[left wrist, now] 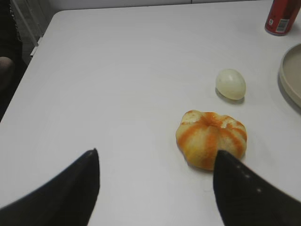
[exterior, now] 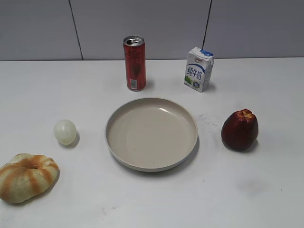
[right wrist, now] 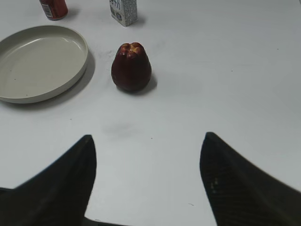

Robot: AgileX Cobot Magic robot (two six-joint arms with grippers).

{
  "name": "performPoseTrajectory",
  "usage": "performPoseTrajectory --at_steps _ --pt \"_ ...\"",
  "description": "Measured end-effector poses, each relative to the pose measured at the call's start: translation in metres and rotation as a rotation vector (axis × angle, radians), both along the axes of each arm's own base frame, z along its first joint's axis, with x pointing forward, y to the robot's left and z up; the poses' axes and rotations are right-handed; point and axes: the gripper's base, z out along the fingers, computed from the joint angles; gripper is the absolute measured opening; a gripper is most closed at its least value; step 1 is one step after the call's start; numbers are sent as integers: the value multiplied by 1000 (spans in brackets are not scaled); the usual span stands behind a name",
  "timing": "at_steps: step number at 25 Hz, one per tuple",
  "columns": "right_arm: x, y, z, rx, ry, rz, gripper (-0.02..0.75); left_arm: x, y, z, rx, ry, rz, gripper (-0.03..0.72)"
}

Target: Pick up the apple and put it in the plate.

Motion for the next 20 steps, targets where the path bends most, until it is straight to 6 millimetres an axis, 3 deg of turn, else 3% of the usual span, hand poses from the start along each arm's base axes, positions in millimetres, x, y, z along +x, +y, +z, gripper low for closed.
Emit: performPoseTrajectory --at_steps 13,17,20 --pt "1 0 0 -1 6 0 519 0 0 0 0 0 0 572" --pt "15 3 5 -14 68 -1 519 0 0 0 0 0 0 572" --pt "38 8 13 -18 100 -6 519 0 0 0 0 0 0 572"
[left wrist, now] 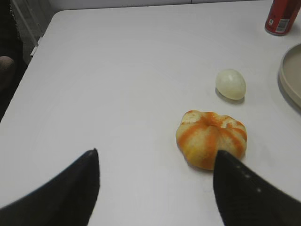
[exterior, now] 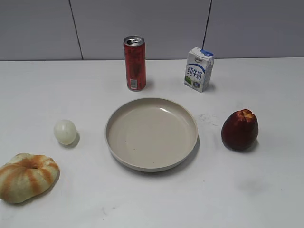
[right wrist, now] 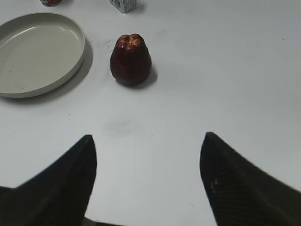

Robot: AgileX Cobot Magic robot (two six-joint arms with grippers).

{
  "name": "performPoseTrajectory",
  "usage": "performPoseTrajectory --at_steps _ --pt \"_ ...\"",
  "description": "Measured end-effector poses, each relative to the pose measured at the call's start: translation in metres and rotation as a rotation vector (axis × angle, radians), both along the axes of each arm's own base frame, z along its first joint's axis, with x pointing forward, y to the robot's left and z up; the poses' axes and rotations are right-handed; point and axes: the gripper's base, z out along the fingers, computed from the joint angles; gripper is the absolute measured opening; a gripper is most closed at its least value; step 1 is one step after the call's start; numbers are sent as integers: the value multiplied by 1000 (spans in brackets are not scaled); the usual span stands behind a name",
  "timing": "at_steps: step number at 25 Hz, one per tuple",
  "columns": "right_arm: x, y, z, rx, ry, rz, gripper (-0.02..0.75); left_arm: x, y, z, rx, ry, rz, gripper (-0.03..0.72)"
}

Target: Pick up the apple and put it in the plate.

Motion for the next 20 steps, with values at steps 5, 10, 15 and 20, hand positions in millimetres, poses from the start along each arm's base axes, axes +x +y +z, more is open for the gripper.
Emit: performPoseTrajectory --at_steps 5,10,15,20 --pt "45 12 -3 12 129 1 519 0 0 0 0 0 0 572" --pt "92 23 -7 -16 310 -3 519 0 0 0 0 0 0 572" --pt "141 33 -4 -38 421 -6 519 0 0 0 0 0 0 572" --pt "194 48 -7 -27 528 -1 519 0 0 0 0 0 0 572"
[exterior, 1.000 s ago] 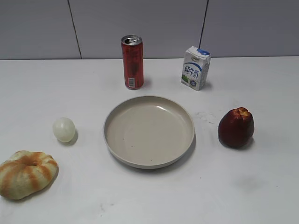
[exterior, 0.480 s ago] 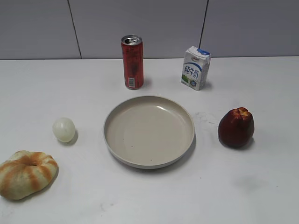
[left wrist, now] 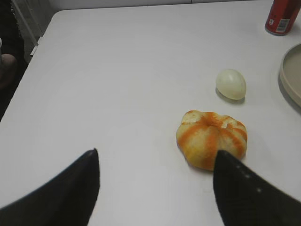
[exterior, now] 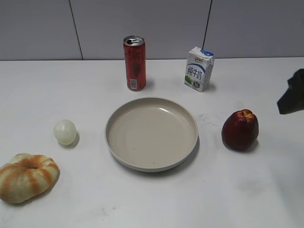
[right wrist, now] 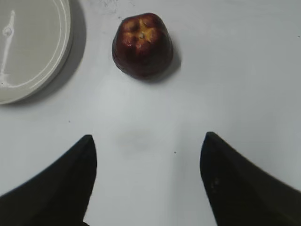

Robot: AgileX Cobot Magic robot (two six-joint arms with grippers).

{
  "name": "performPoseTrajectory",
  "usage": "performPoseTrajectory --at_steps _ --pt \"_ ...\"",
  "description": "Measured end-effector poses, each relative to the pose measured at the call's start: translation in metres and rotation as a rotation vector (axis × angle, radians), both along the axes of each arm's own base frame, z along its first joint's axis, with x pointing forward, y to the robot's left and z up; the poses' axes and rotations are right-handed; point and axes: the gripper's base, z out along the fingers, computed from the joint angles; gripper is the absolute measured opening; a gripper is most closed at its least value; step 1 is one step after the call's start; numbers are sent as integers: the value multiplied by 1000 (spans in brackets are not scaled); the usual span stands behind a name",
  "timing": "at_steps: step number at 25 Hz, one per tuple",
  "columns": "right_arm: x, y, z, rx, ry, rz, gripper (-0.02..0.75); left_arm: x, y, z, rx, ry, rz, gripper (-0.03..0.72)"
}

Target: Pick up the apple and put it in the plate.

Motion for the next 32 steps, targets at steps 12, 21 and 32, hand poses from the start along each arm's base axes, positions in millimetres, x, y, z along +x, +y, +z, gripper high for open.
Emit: performPoseTrajectory --at_steps 12,21,32 --pt "91 22 -49 -25 179 31 603 0 0 0 0 0 0 572" --pt "124 30 -92 -29 261 23 605 0 0 0 0 0 0 572" --pt "129 31 -122 -49 345 24 585 0 0 0 0 0 0 572"
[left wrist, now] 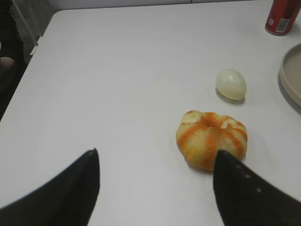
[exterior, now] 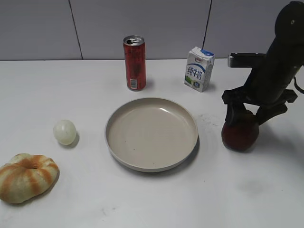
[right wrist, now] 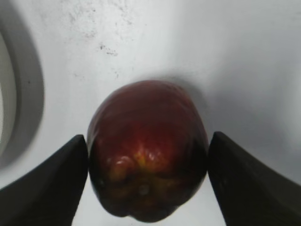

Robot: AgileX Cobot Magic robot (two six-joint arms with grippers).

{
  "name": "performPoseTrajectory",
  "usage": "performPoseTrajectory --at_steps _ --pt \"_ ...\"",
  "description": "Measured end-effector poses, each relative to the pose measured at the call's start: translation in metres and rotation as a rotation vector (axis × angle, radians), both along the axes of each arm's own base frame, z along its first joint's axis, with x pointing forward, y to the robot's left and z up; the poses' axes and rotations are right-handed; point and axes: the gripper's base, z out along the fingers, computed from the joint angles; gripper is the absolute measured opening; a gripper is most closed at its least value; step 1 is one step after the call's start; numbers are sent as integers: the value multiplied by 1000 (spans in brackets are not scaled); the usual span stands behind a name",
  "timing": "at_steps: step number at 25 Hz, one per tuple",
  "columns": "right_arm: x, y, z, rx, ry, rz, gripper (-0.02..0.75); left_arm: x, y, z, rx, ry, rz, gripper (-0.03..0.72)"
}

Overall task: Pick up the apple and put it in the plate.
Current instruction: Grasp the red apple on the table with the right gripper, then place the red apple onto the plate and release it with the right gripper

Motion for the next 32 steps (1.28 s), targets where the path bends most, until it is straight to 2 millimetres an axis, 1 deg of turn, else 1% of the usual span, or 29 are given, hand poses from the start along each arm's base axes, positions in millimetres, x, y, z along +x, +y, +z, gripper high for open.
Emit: performPoseTrajectory --at_steps 3,10,12,14,17,21,24,26,28,30,32 --pt "1 0 -2 -1 10 0 548 0 0 0 0 0 0 572" --pt "0 1 1 -1 14 11 548 0 0 0 0 0 0 572" --pt "0 2 6 -2 28 29 548 0 0 0 0 0 0 572" --pt "4 8 20 2 13 54 548 0 0 0 0 0 0 572" --pt "8 30 46 15 -26 129 548 0 0 0 0 0 0 572" --pt "4 80 76 40 -103 267 547 0 0 0 0 0 0 572" --pt "-7 119 91 72 -171 361 547 0 0 0 0 0 0 572" --pt "-14 140 94 94 -224 408 547 0 0 0 0 0 0 572" --pt "-19 155 94 113 -257 434 547 0 0 0 0 0 0 572" --pt "-17 163 85 121 -270 440 547 0 0 0 0 0 0 572" --pt "-12 167 71 113 -263 436 547 0 0 0 0 0 0 572"
